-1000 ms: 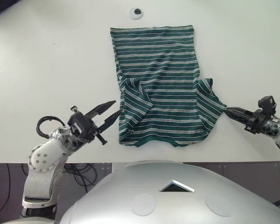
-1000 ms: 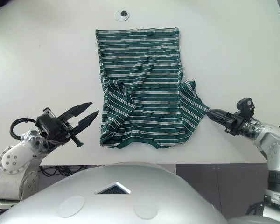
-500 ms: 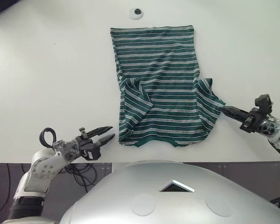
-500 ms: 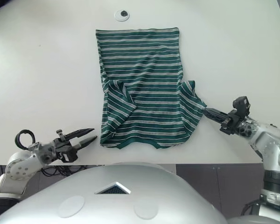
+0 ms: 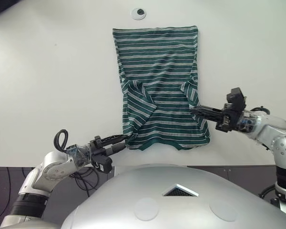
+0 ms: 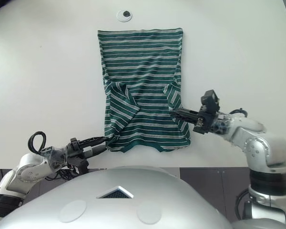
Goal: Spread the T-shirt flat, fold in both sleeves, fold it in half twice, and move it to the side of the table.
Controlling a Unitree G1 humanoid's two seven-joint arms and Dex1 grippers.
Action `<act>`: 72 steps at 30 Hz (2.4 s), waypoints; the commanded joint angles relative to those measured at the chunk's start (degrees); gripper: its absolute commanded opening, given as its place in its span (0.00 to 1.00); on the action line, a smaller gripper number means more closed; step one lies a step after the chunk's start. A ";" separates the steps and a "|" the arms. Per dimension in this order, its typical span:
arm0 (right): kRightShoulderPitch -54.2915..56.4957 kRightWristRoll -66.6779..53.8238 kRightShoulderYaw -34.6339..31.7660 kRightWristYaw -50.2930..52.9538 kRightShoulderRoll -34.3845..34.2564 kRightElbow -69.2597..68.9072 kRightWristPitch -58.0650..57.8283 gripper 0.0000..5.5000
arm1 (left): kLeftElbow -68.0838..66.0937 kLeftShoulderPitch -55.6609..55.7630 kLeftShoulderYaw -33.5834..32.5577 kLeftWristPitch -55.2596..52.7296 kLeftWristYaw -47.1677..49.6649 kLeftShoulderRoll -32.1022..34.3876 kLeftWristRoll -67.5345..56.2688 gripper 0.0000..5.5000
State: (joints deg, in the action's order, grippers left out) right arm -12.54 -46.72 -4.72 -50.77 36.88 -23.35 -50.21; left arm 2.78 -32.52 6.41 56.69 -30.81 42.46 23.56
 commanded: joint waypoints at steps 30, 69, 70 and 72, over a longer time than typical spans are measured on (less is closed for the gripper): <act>-11.51 49.71 6.41 -13.46 6.79 32.14 108.06 0.51 | -1.26 -0.22 3.60 -0.85 6.22 6.41 10.88 0.00; 25.12 23.01 14.48 0.31 0.17 32.28 47.96 0.01 | 1.54 26.58 2.98 -50.46 -1.88 3.58 -41.64 0.00; 27.52 24.91 14.92 0.86 -1.73 35.46 48.47 0.01 | -1.96 29.50 3.08 -50.97 -1.33 1.26 -40.15 0.00; 33.99 30.14 16.33 3.38 -6.06 45.08 49.74 0.01 | -13.35 37.47 4.05 -50.29 1.50 -3.49 -34.42 0.00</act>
State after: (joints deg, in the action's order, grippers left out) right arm 15.49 -20.52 10.15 -49.38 34.41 14.79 -1.54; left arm -1.81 -1.65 9.42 6.13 -31.67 42.45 -15.60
